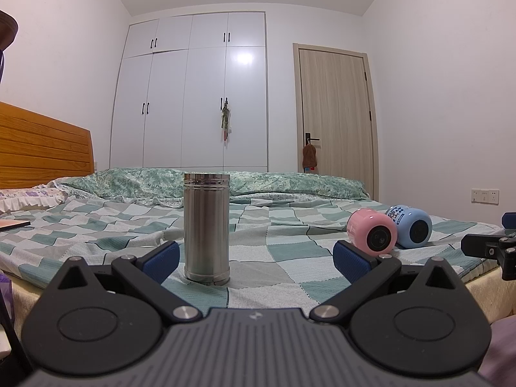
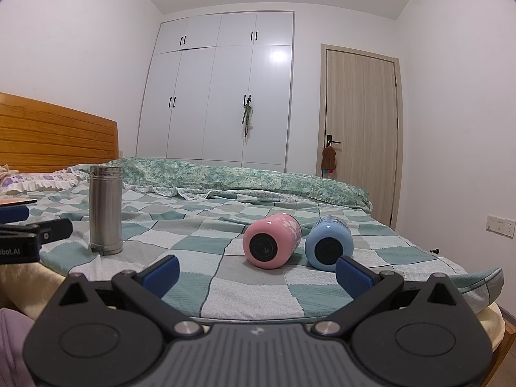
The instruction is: Flip cup upright
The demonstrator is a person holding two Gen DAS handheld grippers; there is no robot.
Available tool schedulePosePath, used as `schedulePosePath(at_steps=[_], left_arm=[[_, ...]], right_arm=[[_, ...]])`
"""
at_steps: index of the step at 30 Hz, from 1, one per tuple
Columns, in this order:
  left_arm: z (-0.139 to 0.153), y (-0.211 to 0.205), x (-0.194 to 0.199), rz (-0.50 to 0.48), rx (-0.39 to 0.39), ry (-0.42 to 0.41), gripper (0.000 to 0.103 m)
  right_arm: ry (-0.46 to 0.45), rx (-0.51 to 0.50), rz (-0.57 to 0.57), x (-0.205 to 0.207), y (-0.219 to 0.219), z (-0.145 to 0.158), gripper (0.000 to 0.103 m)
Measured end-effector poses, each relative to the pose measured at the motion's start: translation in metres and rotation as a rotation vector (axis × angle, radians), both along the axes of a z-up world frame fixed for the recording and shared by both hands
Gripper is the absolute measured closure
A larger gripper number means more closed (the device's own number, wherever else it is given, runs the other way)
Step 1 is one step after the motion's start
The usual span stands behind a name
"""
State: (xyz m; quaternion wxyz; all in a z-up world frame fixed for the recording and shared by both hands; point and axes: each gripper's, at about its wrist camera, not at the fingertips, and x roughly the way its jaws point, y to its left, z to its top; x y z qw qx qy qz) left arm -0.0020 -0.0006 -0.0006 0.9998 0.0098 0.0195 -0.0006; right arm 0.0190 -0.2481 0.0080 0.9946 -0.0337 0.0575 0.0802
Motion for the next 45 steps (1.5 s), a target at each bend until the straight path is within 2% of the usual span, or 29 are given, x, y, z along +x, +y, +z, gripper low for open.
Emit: schedulePosePath(at_steps=[7,12,17,20,27,35,45], left_arm=[[0.000,0.000,0.000,0.002,0.002,0.000,0.000],[0.001,-0.006,0.005,-0.001,0.036,0.011,0.000],[0.013,-0.023,0.022,-0.056,0.061,0.033,0.000],[0.025,-0.038,0.041,-0.095,0.106,0.043,0.000],[0.046,-0.073,0.081,-0.179,0.148,0.070,0.000],[0.063,-0.117,0.148,-0.239,0.179,0.178,0.000],[0.074,-0.176,0.234,-0.301,0.233,0.380,0.000]], right_arm=[[0.001,0.000,0.001,0.000,0.002,0.000,0.000],[0.006,0.011,-0.001,0.002,0.001,-0.001,0.000],[0.022,0.083,0.038,0.010,-0.015,0.008,0.000],[0.035,0.066,0.035,0.022,-0.028,0.015,0.000],[0.040,0.033,0.044,0.057,-0.058,0.024,0.000],[0.071,-0.025,0.061,0.107,-0.092,0.031,0.000],[0.164,-0.030,0.069,0.171,-0.133,0.042,0.000]])
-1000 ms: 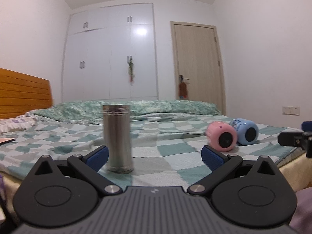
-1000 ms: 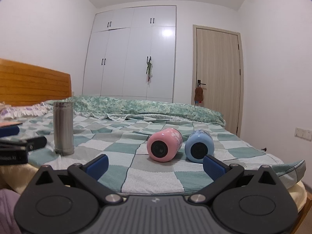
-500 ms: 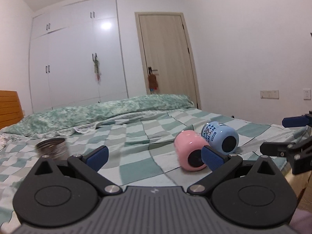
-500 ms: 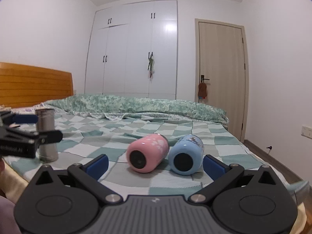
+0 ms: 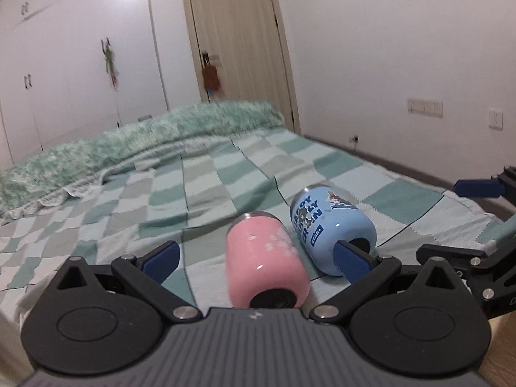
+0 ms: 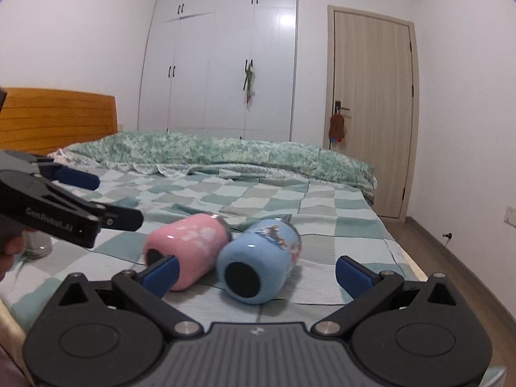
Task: Flip cup upright
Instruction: 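Move the left tool toward the lying pink tumbler and straddle its body, then close the left gripper on the pink tumbler and lift it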
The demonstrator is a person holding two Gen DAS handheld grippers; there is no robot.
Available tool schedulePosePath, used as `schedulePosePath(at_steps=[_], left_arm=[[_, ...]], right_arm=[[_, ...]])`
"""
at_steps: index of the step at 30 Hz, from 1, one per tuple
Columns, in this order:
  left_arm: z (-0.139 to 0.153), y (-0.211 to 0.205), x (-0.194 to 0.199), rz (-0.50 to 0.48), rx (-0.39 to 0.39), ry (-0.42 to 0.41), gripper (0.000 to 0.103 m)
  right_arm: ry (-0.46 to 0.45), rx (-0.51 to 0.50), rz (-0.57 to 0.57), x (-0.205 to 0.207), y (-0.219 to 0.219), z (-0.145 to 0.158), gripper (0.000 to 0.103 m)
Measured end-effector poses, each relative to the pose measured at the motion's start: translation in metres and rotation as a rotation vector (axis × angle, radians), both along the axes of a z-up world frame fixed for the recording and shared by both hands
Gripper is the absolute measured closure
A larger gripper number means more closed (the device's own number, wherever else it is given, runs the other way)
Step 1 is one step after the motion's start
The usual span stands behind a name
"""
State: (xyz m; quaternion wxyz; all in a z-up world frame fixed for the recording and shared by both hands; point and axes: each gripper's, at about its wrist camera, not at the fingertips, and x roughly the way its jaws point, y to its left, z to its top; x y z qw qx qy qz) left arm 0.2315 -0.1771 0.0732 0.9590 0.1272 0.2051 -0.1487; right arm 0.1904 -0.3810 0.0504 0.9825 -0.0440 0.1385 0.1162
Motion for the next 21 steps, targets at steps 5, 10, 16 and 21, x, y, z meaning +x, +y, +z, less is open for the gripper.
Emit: schedulePosePath(at_steps=[5,10,16,21], left_arm=[[-0.002,-0.020,0.045,0.021,0.065,0.098,0.000],[-0.014,-0.026,0.082,0.057,0.123,0.214,0.000],[-0.029,-0.033,0.114,0.059,0.172,0.319,0.000],[-0.051,-0.035,0.142,0.051,0.141,0.499,0.013]], right_arm=[[0.081,0.002,0.012,0.033,-0.024,0.002,0.000],[0.147,-0.019,0.024,0.064,-0.042,0.003,0.000],[0.189,-0.020,0.038,0.088,-0.058,0.002,0.000],[0.219,-0.021,0.038,0.102,-0.068,-0.005,0.000]])
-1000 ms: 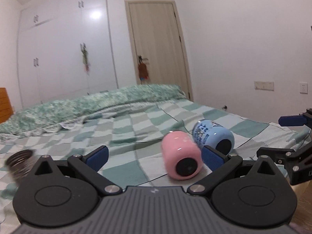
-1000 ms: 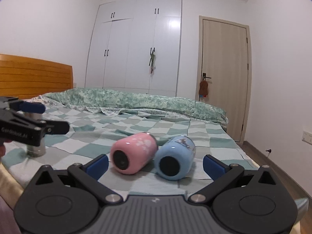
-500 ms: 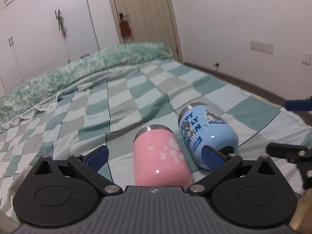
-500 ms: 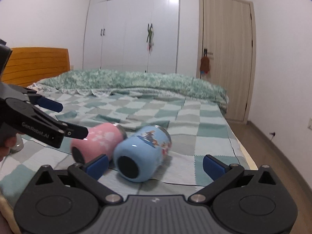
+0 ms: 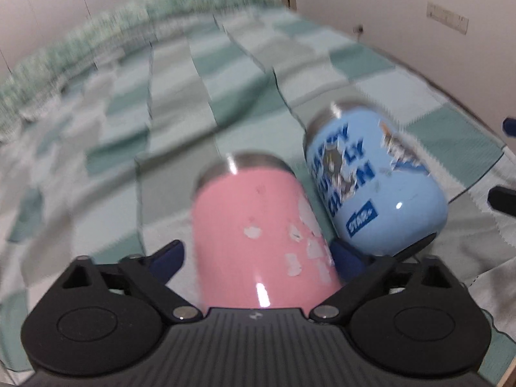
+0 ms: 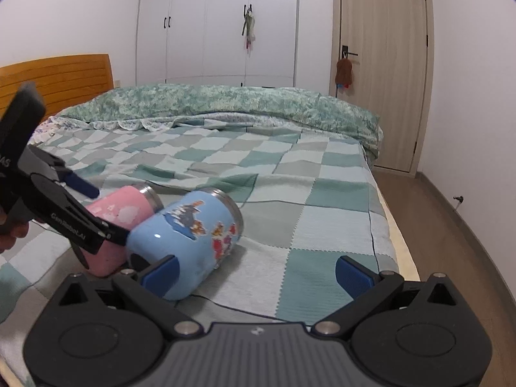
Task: Flip cup upright
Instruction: 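Close the left gripper on the pink tumbler and lift it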
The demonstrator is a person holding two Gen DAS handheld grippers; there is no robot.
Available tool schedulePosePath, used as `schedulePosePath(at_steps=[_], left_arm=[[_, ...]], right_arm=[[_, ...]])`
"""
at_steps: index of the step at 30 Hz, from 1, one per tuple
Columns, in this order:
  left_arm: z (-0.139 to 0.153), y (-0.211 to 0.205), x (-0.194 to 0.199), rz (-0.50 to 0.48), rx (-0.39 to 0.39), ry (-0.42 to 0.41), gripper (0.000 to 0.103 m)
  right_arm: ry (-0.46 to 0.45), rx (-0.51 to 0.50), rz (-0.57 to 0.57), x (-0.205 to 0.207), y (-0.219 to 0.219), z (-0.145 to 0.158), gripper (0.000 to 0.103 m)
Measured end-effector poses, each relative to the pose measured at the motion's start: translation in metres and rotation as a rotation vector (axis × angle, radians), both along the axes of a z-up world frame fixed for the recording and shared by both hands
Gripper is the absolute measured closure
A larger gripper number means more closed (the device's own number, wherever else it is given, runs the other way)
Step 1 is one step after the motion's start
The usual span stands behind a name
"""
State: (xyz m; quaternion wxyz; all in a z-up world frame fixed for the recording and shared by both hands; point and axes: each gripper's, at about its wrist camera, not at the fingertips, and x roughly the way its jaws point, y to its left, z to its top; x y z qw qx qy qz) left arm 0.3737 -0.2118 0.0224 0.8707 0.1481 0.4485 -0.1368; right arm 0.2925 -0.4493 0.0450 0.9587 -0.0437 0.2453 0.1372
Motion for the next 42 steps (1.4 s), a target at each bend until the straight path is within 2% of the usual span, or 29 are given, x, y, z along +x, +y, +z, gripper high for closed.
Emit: schedulePosePath(at_steps=[3,9,14,22,27,35,42], left_arm=[[-0.012,0.001,0.007,0.043,0.024,0.032,0.017],[-0.005,0.009,-0.004,0.069,-0.006,0.038,0.017],[0.006,0.012,-0.024,0.077,-0.023,0.028,0.017],[0.039,0.028,-0.091,0.071,-0.068,-0.013,0.017],[0.049,0.042,-0.133,0.089,-0.099,-0.017,0.017],[0.038,0.062,-0.180,0.136,-0.122,0.016,0.017],[0.021,0.077,-0.199,0.199,-0.152,0.014,0.017]], right_arm=[[0.009,-0.003,0.000,0.006,-0.002,-0.003,0.000],[0.001,0.022,0.007,0.002,-0.002,-0.001,0.000],[-0.017,0.033,0.017,-0.022,0.006,0.012,0.000],[-0.043,0.015,0.024,-0.079,0.029,0.044,0.000],[-0.038,-0.003,0.039,-0.111,0.046,0.056,0.000],[0.032,-0.022,0.076,-0.142,0.076,0.046,0.000],[0.090,-0.016,0.094,-0.155,0.092,0.028,0.000]])
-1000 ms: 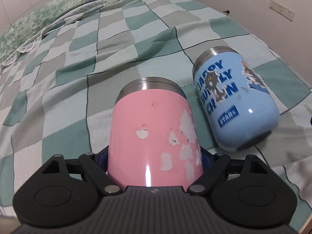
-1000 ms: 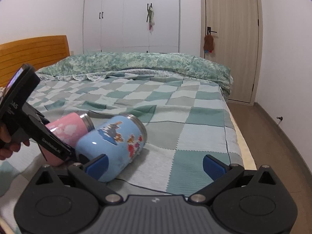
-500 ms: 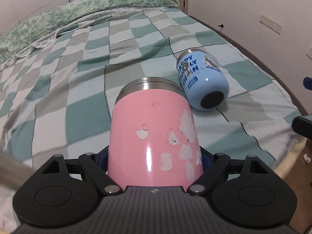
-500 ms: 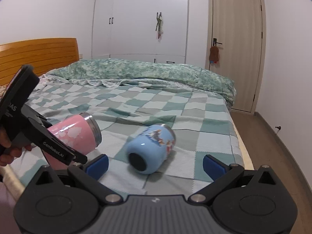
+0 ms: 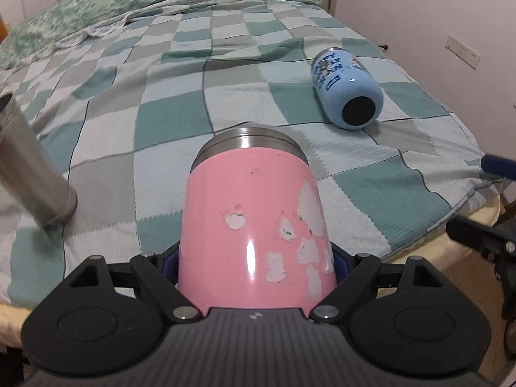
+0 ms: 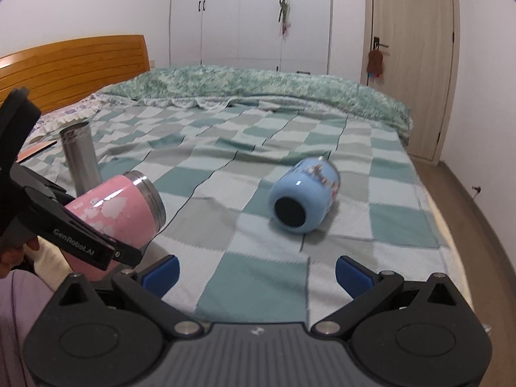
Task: Flip cup upright
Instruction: 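Close the left gripper on the pink tumbler and lift it, then lower the pink tumbler and open the left gripper, releasing it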
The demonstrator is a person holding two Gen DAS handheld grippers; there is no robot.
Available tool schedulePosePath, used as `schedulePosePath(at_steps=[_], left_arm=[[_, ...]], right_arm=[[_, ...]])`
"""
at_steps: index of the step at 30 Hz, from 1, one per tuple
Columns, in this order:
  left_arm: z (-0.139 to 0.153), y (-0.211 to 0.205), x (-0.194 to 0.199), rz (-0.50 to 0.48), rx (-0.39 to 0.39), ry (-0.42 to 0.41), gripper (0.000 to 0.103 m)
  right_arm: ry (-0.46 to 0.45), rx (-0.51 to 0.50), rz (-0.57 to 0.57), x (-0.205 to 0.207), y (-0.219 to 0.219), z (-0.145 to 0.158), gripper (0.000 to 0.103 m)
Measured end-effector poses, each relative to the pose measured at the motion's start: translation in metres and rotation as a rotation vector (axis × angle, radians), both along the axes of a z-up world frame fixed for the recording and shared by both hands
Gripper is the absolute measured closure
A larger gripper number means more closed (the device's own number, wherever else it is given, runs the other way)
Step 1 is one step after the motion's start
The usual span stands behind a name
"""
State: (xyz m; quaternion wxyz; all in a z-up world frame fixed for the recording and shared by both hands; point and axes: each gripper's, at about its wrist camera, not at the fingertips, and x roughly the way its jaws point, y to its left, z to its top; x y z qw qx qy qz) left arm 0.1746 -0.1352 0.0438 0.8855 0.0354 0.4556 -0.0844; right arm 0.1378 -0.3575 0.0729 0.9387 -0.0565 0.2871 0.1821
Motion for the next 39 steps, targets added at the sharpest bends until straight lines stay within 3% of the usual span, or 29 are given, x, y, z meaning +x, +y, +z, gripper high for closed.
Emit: schedulePosePath(at_steps=[6,14,16,20,28,39], left_arm=[[-0.021,0.001,0.000,0.024,-0.001,0.008,0.017],[-0.022,0.002,0.000,0.026,-0.007,-0.009,0.016],[-0.016,0.004,-0.004,0.031,0.002,-0.043,0.002],[0.008,0.010,-0.020,0.007,-0.002,-0.141,0.000],[0.040,0.056,-0.042,0.033,-0.005,-0.261,0.000],[0.040,0.133,-0.056,0.043,0.031,-0.281,0.000]], right_arm=[[0.037,-0.020,0.010,-0.003,0.008,-0.013,0.000],[0.042,-0.017,0.008,-0.002,0.010,-0.014,0.000],[0.037,-0.012,0.008,-0.002,0.010,-0.011,0.000],[0.027,-0.013,0.008,-0.005,0.012,-0.003,0.000],[0.022,-0.026,0.046,-0.009,0.040,0.011,0.000],[0.086,-0.014,0.073,0.009,0.112,0.018,0.000]])
